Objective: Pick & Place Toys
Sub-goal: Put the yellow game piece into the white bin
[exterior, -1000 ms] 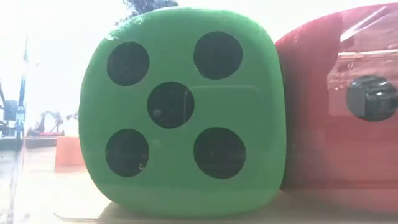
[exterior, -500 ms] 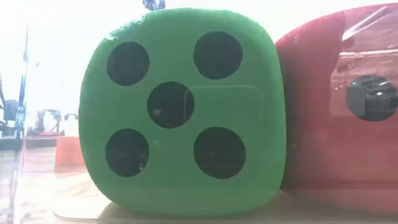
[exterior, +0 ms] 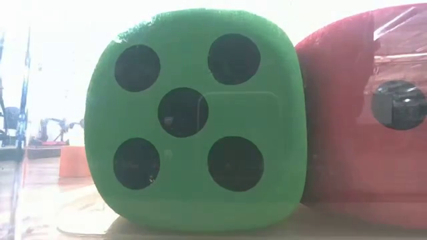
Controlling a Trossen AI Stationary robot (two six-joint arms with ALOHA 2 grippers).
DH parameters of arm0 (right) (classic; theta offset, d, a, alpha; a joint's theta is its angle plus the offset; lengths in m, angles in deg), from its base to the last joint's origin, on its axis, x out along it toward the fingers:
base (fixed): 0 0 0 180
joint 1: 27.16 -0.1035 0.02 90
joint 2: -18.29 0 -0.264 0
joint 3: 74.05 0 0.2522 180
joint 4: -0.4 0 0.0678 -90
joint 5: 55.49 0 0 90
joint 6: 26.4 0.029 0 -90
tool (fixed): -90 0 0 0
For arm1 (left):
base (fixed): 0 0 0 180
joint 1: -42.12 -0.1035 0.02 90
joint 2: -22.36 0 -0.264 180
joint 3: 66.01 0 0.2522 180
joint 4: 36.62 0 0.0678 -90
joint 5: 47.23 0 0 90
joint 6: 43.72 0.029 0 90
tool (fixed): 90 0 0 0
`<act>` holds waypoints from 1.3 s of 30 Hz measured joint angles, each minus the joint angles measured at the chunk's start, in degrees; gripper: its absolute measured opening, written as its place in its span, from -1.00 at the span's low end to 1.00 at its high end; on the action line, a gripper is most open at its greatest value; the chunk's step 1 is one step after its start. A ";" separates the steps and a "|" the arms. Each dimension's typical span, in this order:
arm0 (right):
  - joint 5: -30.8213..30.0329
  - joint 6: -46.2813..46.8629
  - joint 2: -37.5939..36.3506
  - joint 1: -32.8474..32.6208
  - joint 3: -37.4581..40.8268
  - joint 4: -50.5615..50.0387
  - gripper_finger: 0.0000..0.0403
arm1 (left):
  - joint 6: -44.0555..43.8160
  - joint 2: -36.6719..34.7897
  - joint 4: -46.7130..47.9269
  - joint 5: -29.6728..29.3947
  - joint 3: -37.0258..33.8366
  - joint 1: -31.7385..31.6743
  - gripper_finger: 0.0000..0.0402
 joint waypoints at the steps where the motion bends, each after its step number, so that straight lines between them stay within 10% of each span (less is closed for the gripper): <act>1: -0.01 -0.43 0.00 -0.14 -0.10 -0.19 0.53 | -0.35 0.26 0.22 0.48 0.02 -0.29 -0.40; 14: -0.85 -2.34 0.11 -0.30 -0.41 -0.22 0.48 | -1.27 4.78 -2.18 6.17 5.88 -1.43 -0.40; 25: -1.78 -4.21 0.11 -0.32 -0.58 -0.61 -0.34 | -2.57 4.74 -2.67 7.74 6.14 -1.76 -0.40; 29: -1.62 -3.96 0.11 -0.33 -0.56 -0.39 -0.34 | -4.41 4.74 -2.99 8.00 6.14 -1.76 -0.40; 39: -0.10 -1.74 0.11 -0.12 -0.56 -1.74 -0.34 | -5.32 4.74 -3.00 6.70 6.14 -2.02 0.74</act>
